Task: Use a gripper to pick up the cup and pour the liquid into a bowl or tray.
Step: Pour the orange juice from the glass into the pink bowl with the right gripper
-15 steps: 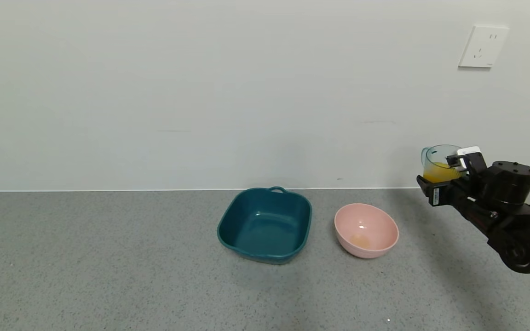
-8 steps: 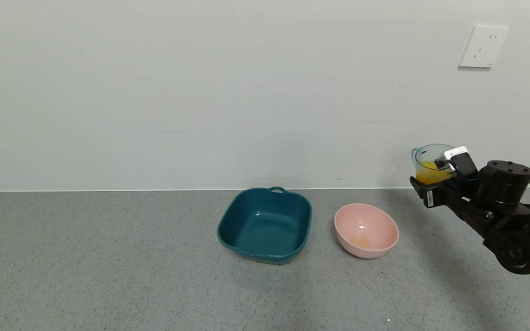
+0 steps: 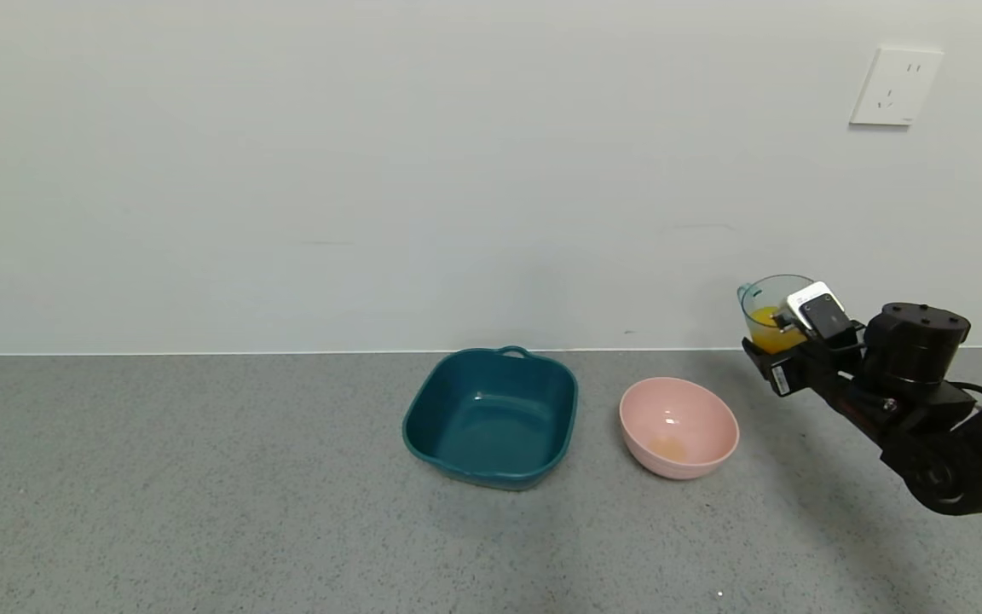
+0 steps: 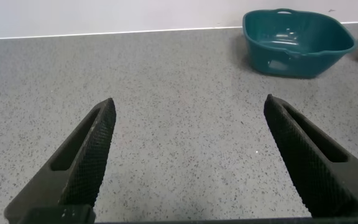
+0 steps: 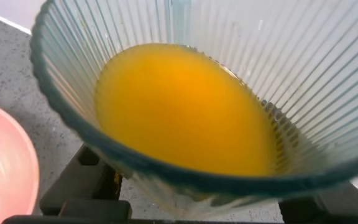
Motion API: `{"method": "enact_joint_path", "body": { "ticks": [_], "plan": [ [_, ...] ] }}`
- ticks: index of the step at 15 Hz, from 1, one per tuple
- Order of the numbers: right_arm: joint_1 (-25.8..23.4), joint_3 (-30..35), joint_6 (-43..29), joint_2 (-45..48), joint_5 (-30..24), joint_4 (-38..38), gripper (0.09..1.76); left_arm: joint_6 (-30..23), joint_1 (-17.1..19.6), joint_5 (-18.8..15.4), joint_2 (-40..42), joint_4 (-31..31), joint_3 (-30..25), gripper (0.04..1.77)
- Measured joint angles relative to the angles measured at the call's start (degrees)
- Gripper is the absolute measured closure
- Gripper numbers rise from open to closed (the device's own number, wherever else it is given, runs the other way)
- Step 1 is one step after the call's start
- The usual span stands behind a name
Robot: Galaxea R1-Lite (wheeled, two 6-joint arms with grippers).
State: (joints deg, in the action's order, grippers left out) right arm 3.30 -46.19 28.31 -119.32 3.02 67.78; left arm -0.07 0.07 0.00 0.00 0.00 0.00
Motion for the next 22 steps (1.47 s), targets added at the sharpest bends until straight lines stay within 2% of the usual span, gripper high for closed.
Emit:
{"method": "enact_joint_path", "body": {
  "ticks": [8,22],
  "plan": [
    [3.0,0.5,5.9,-0.2,0.0,0.1,0.5,0.0,0.0,0.0,0.0,0.0,0.0,0.09],
    [3.5,1.4,13.4,-2.2,-1.5,0.2,0.5,0.0,0.0,0.0,0.0,0.0,0.0,0.09]
  ]
}}
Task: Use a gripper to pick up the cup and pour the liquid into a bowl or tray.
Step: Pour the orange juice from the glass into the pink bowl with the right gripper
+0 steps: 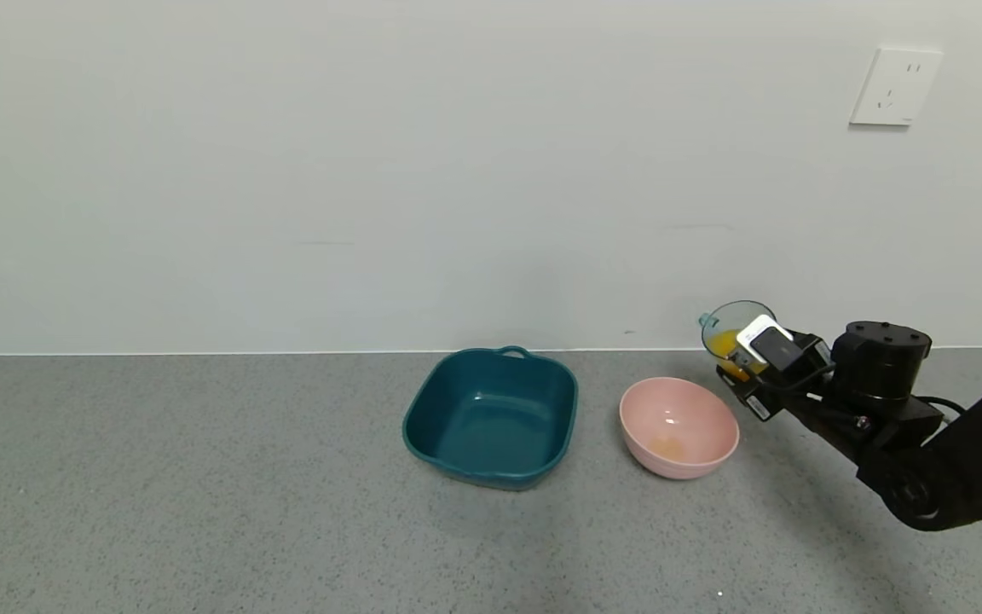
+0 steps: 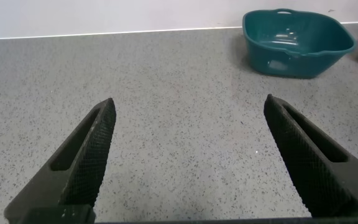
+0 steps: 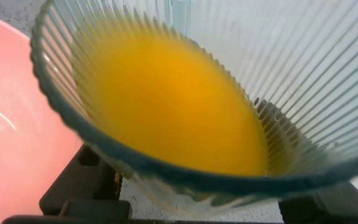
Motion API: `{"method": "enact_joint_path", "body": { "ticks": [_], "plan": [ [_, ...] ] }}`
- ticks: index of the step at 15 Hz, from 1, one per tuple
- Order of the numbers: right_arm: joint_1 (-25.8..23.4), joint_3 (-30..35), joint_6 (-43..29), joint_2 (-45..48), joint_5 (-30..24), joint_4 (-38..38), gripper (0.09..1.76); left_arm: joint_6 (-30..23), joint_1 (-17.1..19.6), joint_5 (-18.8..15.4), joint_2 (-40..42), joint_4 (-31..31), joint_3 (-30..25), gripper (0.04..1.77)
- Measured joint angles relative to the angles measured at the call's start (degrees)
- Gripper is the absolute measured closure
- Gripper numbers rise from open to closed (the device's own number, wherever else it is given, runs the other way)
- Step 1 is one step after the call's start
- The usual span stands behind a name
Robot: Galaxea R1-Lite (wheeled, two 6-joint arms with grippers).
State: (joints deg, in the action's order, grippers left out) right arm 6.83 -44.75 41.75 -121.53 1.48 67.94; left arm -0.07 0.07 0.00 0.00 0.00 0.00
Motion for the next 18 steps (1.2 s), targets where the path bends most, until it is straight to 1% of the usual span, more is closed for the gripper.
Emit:
{"method": "enact_joint_path", "body": {
  "ticks": [8,18],
  "plan": [
    [0.2,0.5,4.8,-1.0,0.1,0.0,0.5,0.0,0.0,0.0,0.0,0.0,0.0,0.09],
    [0.1,2.1,13.9,-1.3,0.6,0.1,0.5,0.0,0.0,0.0,0.0,0.0,0.0,0.09]
  ]
}}
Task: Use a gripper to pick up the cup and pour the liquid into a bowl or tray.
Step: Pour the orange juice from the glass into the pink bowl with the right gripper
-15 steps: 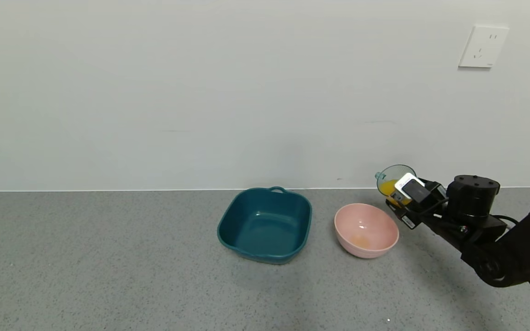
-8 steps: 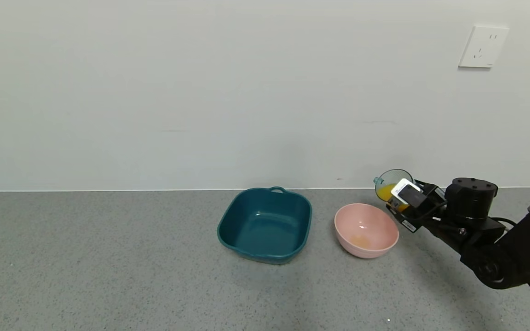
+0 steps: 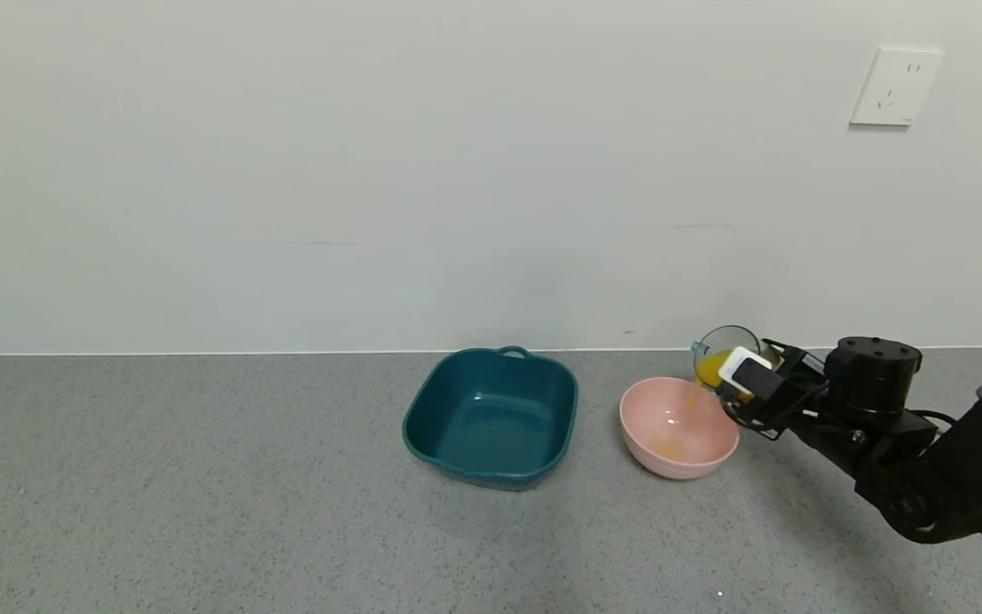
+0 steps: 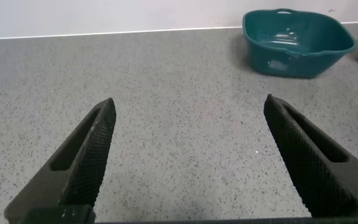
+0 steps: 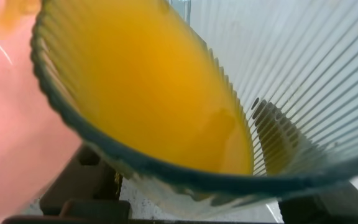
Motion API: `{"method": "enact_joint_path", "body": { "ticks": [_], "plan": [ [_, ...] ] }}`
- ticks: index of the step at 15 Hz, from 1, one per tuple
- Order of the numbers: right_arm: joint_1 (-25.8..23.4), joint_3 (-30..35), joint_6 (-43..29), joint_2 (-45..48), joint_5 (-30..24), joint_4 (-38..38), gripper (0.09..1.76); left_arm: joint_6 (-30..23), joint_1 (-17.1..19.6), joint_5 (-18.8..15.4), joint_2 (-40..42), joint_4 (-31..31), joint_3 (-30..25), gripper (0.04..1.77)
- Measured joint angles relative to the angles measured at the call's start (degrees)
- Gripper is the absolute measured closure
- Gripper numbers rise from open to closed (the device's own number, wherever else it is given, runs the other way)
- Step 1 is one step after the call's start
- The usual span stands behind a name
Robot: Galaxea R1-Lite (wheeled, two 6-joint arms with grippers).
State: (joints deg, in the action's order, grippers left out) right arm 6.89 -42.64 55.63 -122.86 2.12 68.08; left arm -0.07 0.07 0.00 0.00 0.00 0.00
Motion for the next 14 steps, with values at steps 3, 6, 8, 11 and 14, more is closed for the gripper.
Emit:
{"method": "enact_joint_path", "body": {
  "ticks": [3,6,8,11,14],
  "plan": [
    [0.1,0.3,3.0,-0.2,0.2,0.2,0.5,0.0,0.0,0.0,0.0,0.0,0.0,0.09],
    [0.2,0.4,6.0,-0.2,0.1,0.2,0.5,0.0,0.0,0.0,0.0,0.0,0.0,0.09],
    [0.3,0.5,7.7,-0.1,0.1,0.2,0.5,0.0,0.0,0.0,0.0,0.0,0.0,0.09],
    [0.3,0.6,9.1,0.0,0.1,0.2,0.5,0.0,0.0,0.0,0.0,0.0,0.0,0.09],
    [0.4,0.7,10.5,0.2,0.1,0.2,0.5,0.0,0.0,0.0,0.0,0.0,0.0,0.09]
  ]
}}
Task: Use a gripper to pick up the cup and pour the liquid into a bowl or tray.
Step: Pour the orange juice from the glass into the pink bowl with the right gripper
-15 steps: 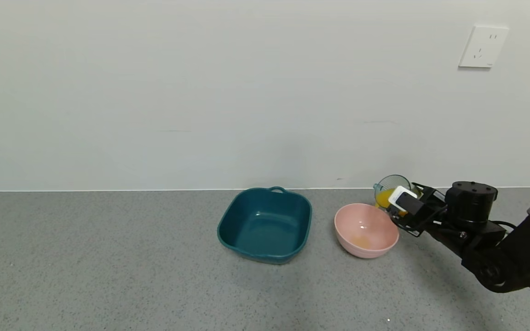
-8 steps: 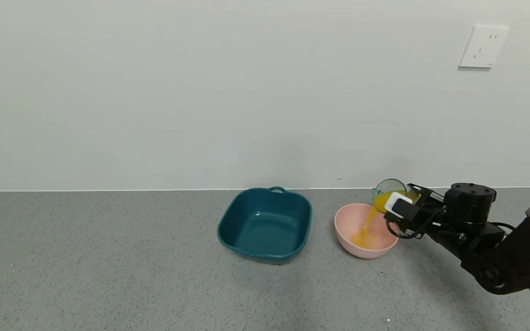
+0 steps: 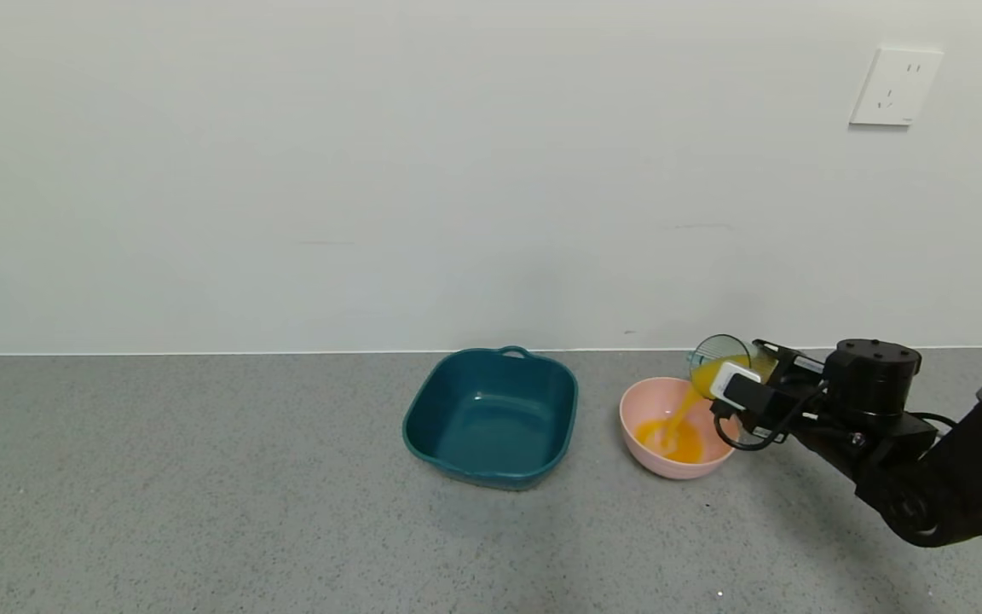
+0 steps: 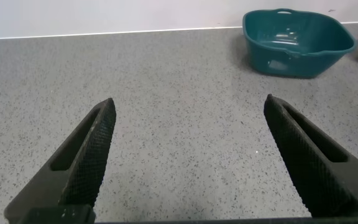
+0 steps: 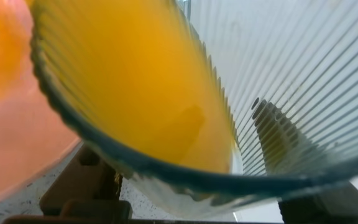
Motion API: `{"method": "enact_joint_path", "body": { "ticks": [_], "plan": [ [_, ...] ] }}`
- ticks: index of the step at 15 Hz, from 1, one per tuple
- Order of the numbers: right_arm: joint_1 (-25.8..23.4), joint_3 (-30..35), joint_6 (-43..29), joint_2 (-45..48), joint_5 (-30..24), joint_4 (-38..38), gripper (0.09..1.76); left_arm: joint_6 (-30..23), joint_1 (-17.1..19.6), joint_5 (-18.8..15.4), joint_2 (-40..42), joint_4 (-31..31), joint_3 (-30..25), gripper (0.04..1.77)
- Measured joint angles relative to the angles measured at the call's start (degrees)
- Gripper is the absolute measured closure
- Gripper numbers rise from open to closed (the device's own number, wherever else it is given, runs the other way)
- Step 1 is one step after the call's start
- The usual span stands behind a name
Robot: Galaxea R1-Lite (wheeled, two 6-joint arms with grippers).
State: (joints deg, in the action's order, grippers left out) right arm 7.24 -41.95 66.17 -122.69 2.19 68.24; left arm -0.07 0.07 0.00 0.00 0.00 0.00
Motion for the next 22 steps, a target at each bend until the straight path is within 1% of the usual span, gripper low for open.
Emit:
{"method": "enact_joint_path", "body": {
  "ticks": [22],
  "plan": [
    [0.9,1.1,10.1,3.0,-0.1,-0.1,0.5,0.0,0.0,0.0,0.0,0.0,0.0,0.09]
  ]
}}
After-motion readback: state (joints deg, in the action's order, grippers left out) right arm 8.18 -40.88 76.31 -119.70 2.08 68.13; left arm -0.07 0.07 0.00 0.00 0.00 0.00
